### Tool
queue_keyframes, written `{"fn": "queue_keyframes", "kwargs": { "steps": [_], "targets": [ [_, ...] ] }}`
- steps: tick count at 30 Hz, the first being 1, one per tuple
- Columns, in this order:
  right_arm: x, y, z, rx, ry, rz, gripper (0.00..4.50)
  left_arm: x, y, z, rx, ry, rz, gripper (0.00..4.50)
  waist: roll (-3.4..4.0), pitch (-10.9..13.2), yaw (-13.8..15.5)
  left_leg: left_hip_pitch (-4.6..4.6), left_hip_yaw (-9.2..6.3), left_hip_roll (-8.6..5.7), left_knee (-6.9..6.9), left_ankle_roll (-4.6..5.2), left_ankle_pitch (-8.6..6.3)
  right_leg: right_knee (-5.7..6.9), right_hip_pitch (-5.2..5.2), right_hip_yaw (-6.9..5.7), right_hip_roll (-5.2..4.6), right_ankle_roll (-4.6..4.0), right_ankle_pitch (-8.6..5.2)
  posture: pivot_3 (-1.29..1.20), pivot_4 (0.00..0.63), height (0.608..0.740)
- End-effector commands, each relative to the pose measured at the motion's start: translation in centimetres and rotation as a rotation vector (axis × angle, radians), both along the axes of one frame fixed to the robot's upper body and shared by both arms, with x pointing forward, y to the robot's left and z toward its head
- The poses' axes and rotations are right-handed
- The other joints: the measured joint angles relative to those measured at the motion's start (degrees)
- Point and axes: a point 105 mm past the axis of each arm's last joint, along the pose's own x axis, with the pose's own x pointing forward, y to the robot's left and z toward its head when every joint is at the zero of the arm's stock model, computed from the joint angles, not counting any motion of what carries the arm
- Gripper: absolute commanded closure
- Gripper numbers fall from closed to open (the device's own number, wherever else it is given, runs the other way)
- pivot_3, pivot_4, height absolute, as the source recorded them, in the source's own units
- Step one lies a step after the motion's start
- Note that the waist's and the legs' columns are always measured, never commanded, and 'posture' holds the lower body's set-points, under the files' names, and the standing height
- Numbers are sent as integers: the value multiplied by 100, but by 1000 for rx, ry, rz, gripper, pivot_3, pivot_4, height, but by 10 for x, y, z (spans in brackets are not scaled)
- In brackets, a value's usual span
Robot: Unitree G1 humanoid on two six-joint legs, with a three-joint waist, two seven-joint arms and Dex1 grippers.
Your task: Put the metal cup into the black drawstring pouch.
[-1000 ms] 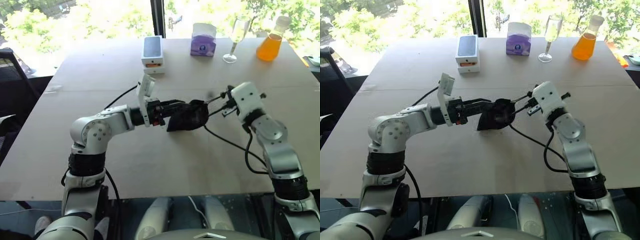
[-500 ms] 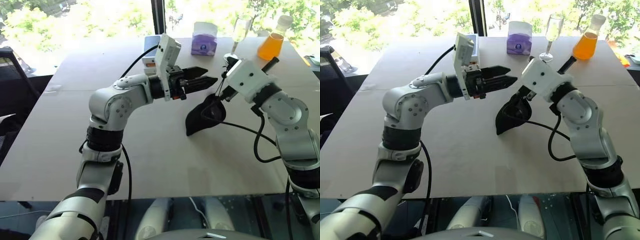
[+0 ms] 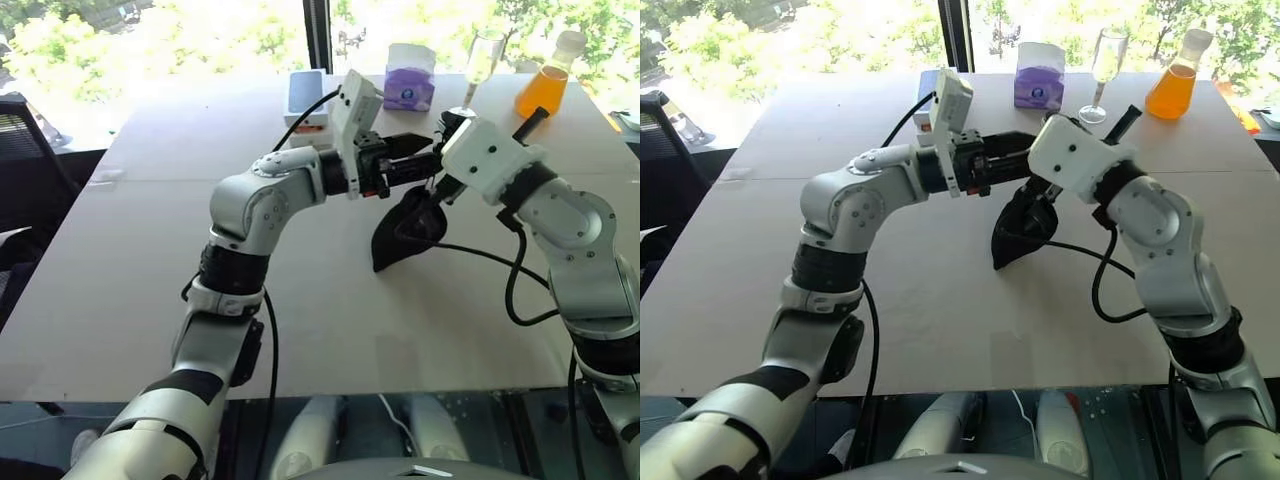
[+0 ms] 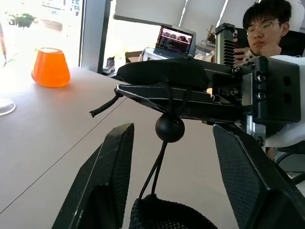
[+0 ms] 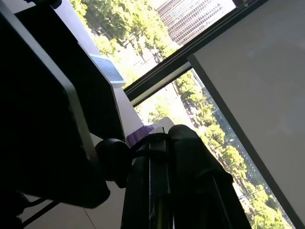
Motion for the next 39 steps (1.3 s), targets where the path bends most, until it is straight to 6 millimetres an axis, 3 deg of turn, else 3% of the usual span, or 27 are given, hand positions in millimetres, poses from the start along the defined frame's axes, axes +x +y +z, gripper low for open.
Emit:
{"fn": "queue_keyframes", "kwargs": {
  "steps": [1, 7, 12, 13, 29, 31, 36, 39],
  "targets": [
    [-10, 6, 16, -1, -72, 26, 4500, -4, -2, 17, -28, -67, -17, 1807, 0, 0, 0, 0, 0, 0, 0, 0, 0, 0, 0, 0, 0, 0, 0, 0, 150, 740],
    [-11, 10, 16, -2, -65, 39, 4500, -5, -6, 17, -26, -75, -35, 1807, 0, 0, 0, 0, 0, 0, 0, 0, 0, 0, 0, 0, 0, 0, 0, 0, 150, 740],
    [-12, 10, 15, -3, -59, 38, 4500, -6, -9, 14, -25, -77, -48, 3902, 0, 0, -15, 0, 0, 0, 0, 0, 0, 1, -1, 1, 1, 0, 0, 0, 150, 740],
    [-12, 10, 15, -4, -59, 37, 4500, -6, -9, 14, -24, -78, -50, 4022, 0, 0, -13, 0, 0, 0, 0, 0, 0, 2, -1, 0, 1, 0, 0, 0, 150, 740],
    [-9, -1, 23, 28, -71, -1, 4500, -6, -6, -3, 74, -113, -72, 4046, 0, 0, -10, 0, -1, 0, 1, 0, 0, 1, 0, -1, 1, 0, 0, 0, 150, 740],
    [-10, 0, 22, 20, -70, 5, 4500, -7, -6, -1, 76, -119, -84, 3080, 0, 0, -10, 0, -1, 0, 1, 0, 0, 2, 0, -1, 1, 0, 0, 0, 150, 740],
    [-12, 4, 19, 16, -62, 22, 4500, -5, -6, 2, 87, -170, -60, 1241, 0, 0, -8, -1, -1, 0, 2, 0, 0, 1, 0, -1, 0, 0, 0, 0, 150, 740],
    [-12, 5, 19, 14, -61, 22, 4500, -5, -7, 3, 85, -171, -62, 1241, 0, 0, -16, -1, -1, 0, 2, 0, 0, 2, 0, -1, 1, 0, 0, 0, 150, 740]
  ]
}}
